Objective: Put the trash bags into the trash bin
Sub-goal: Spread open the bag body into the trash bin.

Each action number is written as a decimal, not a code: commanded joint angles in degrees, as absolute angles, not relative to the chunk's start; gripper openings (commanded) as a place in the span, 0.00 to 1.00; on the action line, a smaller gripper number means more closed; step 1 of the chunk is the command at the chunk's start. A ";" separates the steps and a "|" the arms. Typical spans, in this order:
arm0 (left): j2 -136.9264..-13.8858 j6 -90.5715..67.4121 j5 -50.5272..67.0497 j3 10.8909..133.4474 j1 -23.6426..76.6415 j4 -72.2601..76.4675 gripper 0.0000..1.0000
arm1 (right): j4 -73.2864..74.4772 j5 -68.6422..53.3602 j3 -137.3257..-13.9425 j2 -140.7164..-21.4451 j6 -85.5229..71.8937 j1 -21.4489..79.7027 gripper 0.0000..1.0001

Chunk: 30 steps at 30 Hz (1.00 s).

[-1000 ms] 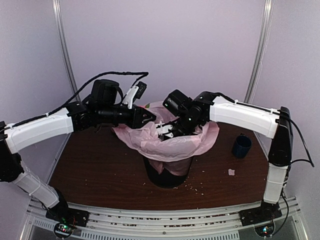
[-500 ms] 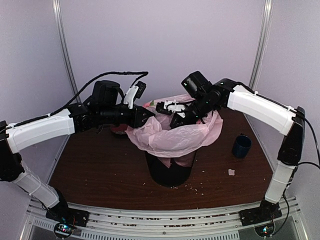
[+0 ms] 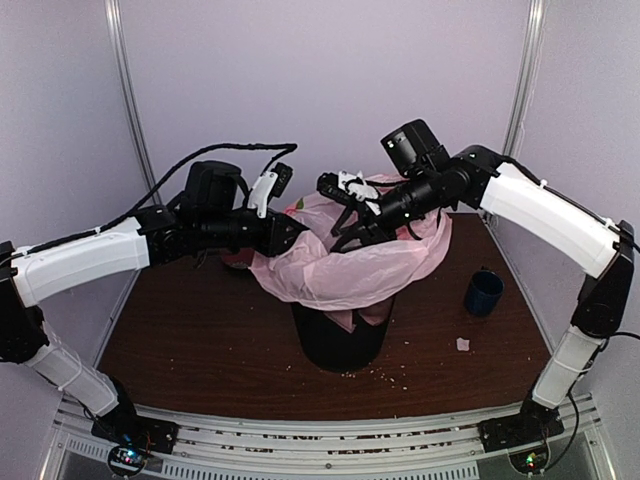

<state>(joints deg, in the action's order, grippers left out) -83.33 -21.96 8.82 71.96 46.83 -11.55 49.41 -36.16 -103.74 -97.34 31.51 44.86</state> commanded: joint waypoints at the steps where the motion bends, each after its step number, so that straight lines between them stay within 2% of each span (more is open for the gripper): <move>1: -82.54 -20.96 6.05 73.45 46.88 -15.83 0.23 | 47.25 -41.84 -101.94 -97.29 27.95 44.40 0.46; 5: -81.77 -20.34 5.52 74.57 46.87 -16.17 0.23 | 35.50 -45.26 -97.30 -92.27 21.09 44.04 0.44; 10: -80.02 -20.26 4.45 73.51 46.85 -14.29 0.24 | 21.81 -57.43 -92.62 -89.87 11.08 42.10 0.29; 12: -78.56 -20.35 4.05 72.51 46.85 -12.56 0.24 | 14.12 -60.29 -90.48 -90.22 4.42 41.97 0.07; 13: -77.78 -20.43 3.98 72.06 46.85 -11.49 0.24 | 11.99 -60.78 -90.60 -90.77 2.14 41.93 0.00; 16: -75.58 -20.67 3.09 71.83 46.89 -9.84 0.24 | 6.35 -63.75 -92.49 -92.72 -3.81 41.45 0.00; 19: -74.32 -20.27 1.41 73.23 46.88 -10.67 0.23 | -6.24 -67.65 -92.34 -93.90 -16.87 41.22 0.00; 21: -73.61 -19.58 0.72 74.12 46.85 -11.65 0.23 | -18.11 -69.61 -90.99 -94.61 -27.33 41.22 0.09; 23: -72.95 -18.96 -0.98 74.97 46.86 -12.92 0.24 | -39.18 -70.91 -88.88 -96.16 -46.59 41.18 0.19; 24: -72.82 -18.58 -2.11 75.43 46.85 -13.80 0.28 | -51.61 -71.53 -88.79 -97.71 -56.46 41.02 0.24; 26: -72.61 -18.25 -4.20 76.55 46.78 -15.93 0.44 | -70.44 -71.74 -92.34 -101.70 -75.20 40.48 0.33; 29: -72.75 -17.81 -4.50 77.78 46.69 -18.90 0.66 | -77.82 -73.92 -101.78 -107.11 -87.71 38.63 0.38; 30: -73.25 -17.13 -4.22 78.65 46.67 -20.38 0.68 | -77.44 -74.01 -103.14 -107.77 -88.68 37.27 0.39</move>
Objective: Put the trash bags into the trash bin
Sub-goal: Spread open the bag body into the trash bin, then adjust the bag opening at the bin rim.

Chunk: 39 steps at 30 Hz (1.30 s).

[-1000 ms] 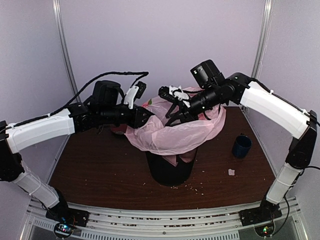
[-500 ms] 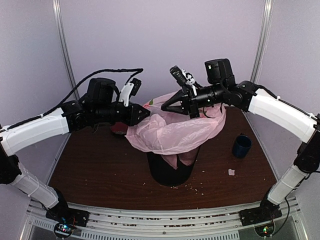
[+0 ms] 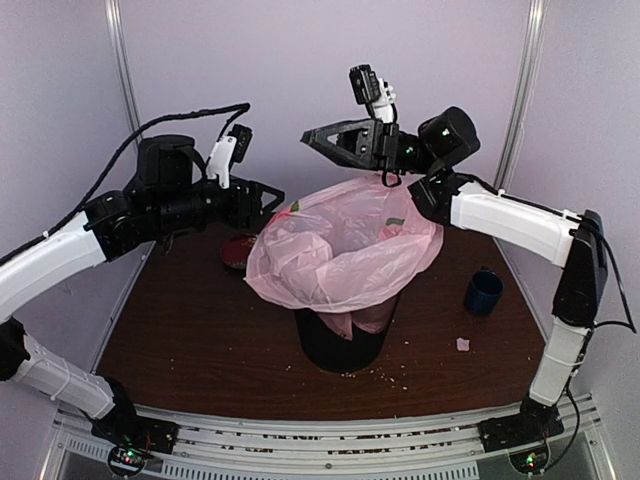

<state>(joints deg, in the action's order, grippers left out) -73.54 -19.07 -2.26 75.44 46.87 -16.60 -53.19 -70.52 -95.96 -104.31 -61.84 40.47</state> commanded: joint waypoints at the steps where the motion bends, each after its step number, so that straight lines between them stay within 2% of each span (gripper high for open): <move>1: -73.66 -16.52 -4.08 79.37 46.67 -21.98 0.69 | -76.07 -73.59 -103.49 -107.87 -88.35 35.56 0.39; 4: -74.90 -14.24 -3.61 80.81 46.67 -25.81 0.73 | -65.62 -73.12 -103.42 -106.68 -80.67 31.02 0.39; 6: -75.06 -13.28 -1.65 80.57 46.67 -25.77 0.74 | -53.09 -72.83 -103.44 -104.84 -69.77 29.03 0.39; 8: -75.57 -11.81 0.38 80.96 46.67 -24.43 0.75 | -30.34 -69.57 -106.26 -102.78 -50.51 27.52 0.41; 9: -76.22 -10.77 1.88 81.79 46.67 -24.02 0.75 | -14.39 -65.85 -109.78 -102.41 -38.42 27.09 0.44; 11: -78.52 -8.43 4.75 84.45 46.67 -23.96 0.74 | 12.02 -57.13 -119.07 -103.05 -14.99 26.98 0.52; 12: -79.94 -7.29 5.63 85.98 46.67 -24.17 0.74 | 19.34 -55.41 -122.05 -103.39 -8.72 26.64 0.56; 16: -85.47 -2.99 8.71 92.47 46.59 -24.80 0.71 | 33.41 -57.20 -123.77 -102.20 3.11 20.72 0.68; 19: -89.87 -0.95 9.67 97.24 46.55 -26.44 0.67 | 46.53 -57.51 -123.89 -101.07 15.32 18.92 0.69; 24: -93.72 0.89 11.45 99.10 46.57 -27.32 0.64 | 55.35 -57.70 -115.36 -96.05 26.77 19.33 0.68; 29: -96.65 2.27 6.09 100.36 46.53 -27.20 0.57 | 52.36 -48.93 -109.10 -91.99 29.11 22.57 0.68; 36: -99.14 2.07 3.29 101.72 46.32 -25.07 0.37 | 49.51 -46.67 -110.94 -96.15 28.04 24.43 0.63; 39: -99.23 1.74 4.59 101.86 45.70 -24.23 0.35 | 49.39 -46.40 -112.61 -98.26 28.23 25.31 0.61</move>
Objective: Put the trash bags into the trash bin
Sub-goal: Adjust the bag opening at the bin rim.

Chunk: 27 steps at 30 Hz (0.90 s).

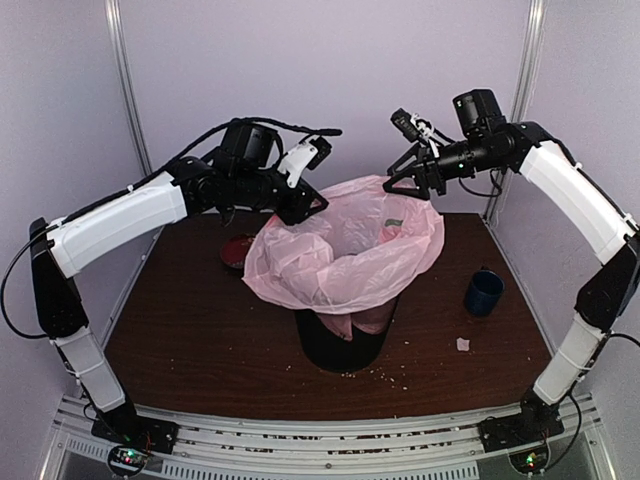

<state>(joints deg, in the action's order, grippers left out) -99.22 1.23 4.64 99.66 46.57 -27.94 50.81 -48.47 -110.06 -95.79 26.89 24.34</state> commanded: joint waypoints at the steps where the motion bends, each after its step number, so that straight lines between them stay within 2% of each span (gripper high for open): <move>1: -99.27 1.49 5.15 101.82 45.40 -23.98 0.35 | 49.35 -46.22 -113.25 -98.91 28.34 25.56 0.60; 4: -98.97 0.81 6.73 101.37 44.71 -22.89 0.42 | 49.05 -45.97 -114.58 -100.81 28.39 26.07 0.54; 6: -98.20 0.65 7.55 100.33 44.66 -21.66 0.42 | 49.02 -46.23 -115.38 -101.83 28.34 26.17 0.50; 8: -98.15 0.56 7.59 100.10 44.59 -21.35 0.33 | 48.96 -46.27 -116.08 -102.70 28.02 26.32 0.42; 13: -99.48 -1.02 8.26 100.47 42.58 -21.83 0.01 | 48.30 -47.09 -116.19 -104.13 26.50 26.24 0.14; 17: -101.21 -3.27 11.20 100.16 39.97 -21.31 0.00 | 47.63 -46.31 -116.16 -105.68 24.60 26.28 0.00; 27: -107.47 -12.56 19.84 99.61 34.86 -20.89 0.00 | 47.10 -43.06 -115.24 -109.94 19.49 26.19 0.00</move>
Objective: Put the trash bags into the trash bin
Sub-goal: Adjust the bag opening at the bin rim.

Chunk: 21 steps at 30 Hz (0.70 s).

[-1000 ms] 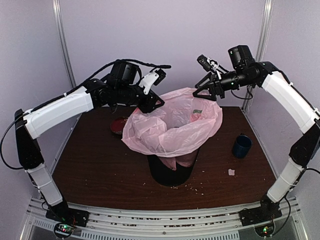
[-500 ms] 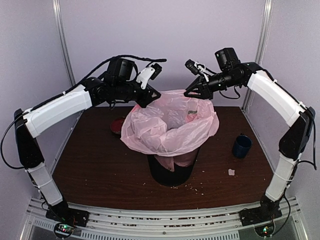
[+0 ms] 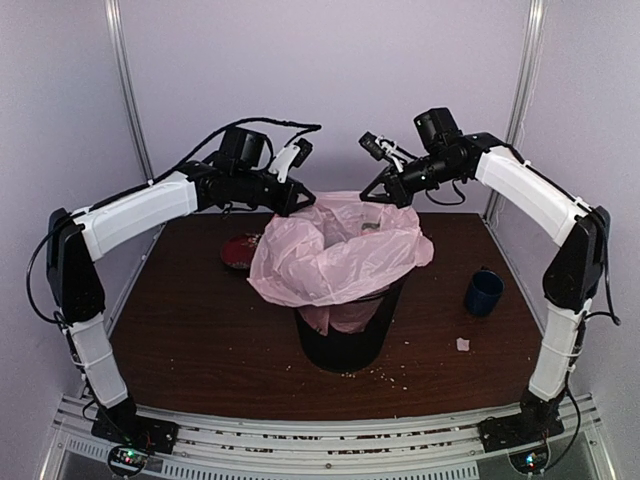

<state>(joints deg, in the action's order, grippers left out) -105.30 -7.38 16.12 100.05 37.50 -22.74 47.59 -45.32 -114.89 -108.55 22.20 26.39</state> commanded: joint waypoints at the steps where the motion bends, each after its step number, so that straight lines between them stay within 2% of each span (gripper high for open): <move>1: -107.80 -12.91 20.30 99.13 34.81 -20.72 0.00 | 47.11 -42.77 -115.14 -110.33 19.28 26.19 0.00; 11: -104.25 -16.39 25.78 89.60 34.73 -17.95 0.00 | 45.56 -41.96 -105.85 -107.12 18.33 26.19 0.00; 13: -102.49 -17.54 25.64 85.53 34.75 -16.56 0.04 | 44.64 -42.61 -103.14 -106.02 17.88 26.24 0.00; 18: -96.64 -18.76 18.20 81.31 34.46 -15.59 0.33 | 41.69 -43.77 -100.18 -102.65 14.42 25.08 0.02; 21: -93.87 -19.08 14.62 83.40 33.27 -18.21 0.48 | 41.37 -43.74 -100.90 -100.44 13.07 23.35 0.10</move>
<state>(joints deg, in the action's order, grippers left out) -97.71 -18.74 21.28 82.30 34.83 -16.23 43.90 -44.16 -100.18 -105.12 15.86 25.74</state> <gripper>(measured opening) 0.414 0.045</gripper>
